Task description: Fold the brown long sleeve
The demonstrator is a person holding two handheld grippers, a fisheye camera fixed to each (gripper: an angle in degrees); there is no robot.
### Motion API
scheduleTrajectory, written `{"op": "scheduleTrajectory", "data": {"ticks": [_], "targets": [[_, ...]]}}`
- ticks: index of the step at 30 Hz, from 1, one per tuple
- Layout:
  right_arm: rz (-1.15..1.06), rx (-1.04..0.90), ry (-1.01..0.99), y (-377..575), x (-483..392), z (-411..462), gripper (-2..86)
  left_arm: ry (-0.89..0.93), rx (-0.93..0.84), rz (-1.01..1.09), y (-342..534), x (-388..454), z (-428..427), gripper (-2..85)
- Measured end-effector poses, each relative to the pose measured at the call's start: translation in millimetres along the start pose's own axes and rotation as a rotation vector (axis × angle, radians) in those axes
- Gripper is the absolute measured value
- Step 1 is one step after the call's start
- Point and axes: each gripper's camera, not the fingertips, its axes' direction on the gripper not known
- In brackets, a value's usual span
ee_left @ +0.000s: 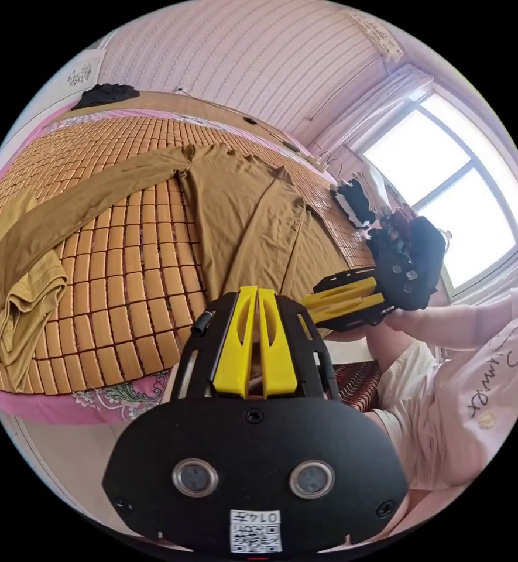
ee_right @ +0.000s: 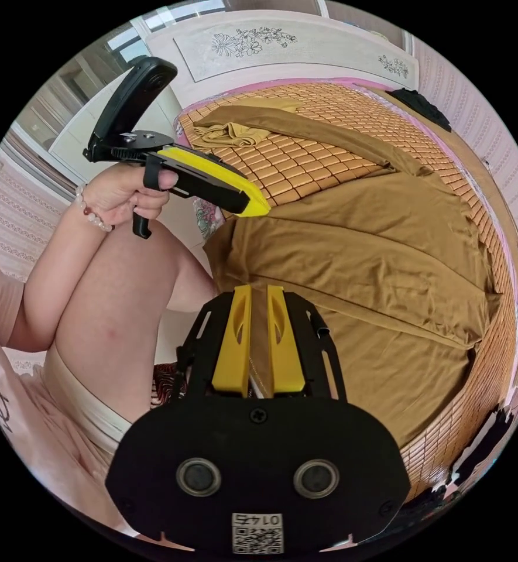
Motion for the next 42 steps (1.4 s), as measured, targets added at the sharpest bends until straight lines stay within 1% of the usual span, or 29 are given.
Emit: {"op": "scheduleTrajectory", "data": {"ticks": [3,5,7,9,12,14,17,18,21,23,25,27,29,30,32,34,38,41,42], "targets": [[0.044,0.000,0.101,13,39,-16,4.9,-0.050,-0.052,0.005,-8,6,15,-1.0],[0.100,-0.013,0.168,21,75,-27,5.0,-0.058,-0.044,0.029,-13,15,18,-1.0],[0.166,-0.028,0.227,30,115,-41,5.3,-0.050,0.017,0.045,-18,24,18,-1.0],[0.277,-0.020,0.322,52,164,-60,5.6,-0.017,0.052,0.047,-24,28,21,-1.0],[0.382,0.014,0.380,83,210,-74,5.6,0.020,0.090,0.046,-48,38,29,-1.0],[0.400,0.015,0.398,97,229,-71,5.7,0.051,0.111,0.027,-72,46,38,-0.9],[0.398,0.041,0.353,108,252,-59,6.2,0.019,0.071,0.148,-145,72,74,-0.8],[0.388,0.059,0.335,110,259,-55,6.5,-0.020,0.047,0.181,-180,80,95,-0.7],[0.375,0.122,0.341,114,272,-50,6.3,-0.049,-0.021,0.244,-267,96,155,0.1],[0.370,0.121,0.336,118,279,-43,5.1,-0.063,-0.084,0.248,-312,104,194,2.7],[0.371,0.104,0.316,124,286,-34,3.0,-0.020,-0.138,0.252,-356,115,240,5.8],[0.366,0.113,0.281,133,291,-28,0.5,0.013,-0.170,0.220,-381,116,272,6.4],[0.377,0.153,0.252,142,293,-28,-0.3,0.016,-0.221,0.175,-398,113,300,3.9],[0.385,0.173,0.236,147,295,-29,-0.5,0.013,-0.242,0.144,-406,111,312,0.5],[0.408,0.200,0.200,155,298,-30,-0.8,0.036,-0.218,0.119,-417,109,319,-0.4],[0.423,0.220,0.168,160,302,-31,-0.8,0.045,-0.152,0.066,-429,105,319,-0.6],[0.440,0.227,0.141,162,305,-31,-0.9,0.050,-0.130,-0.015,-436,91,312,-0.1],[0.460,0.202,0.182,163,301,-37,-0.9,0.112,-0.055,-0.002,-426,83,270,0.4],[0.466,0.190,0.209,166,299,-41,-0.9,0.122,-0.024,0.008,-415,78,244,0.4]]}}
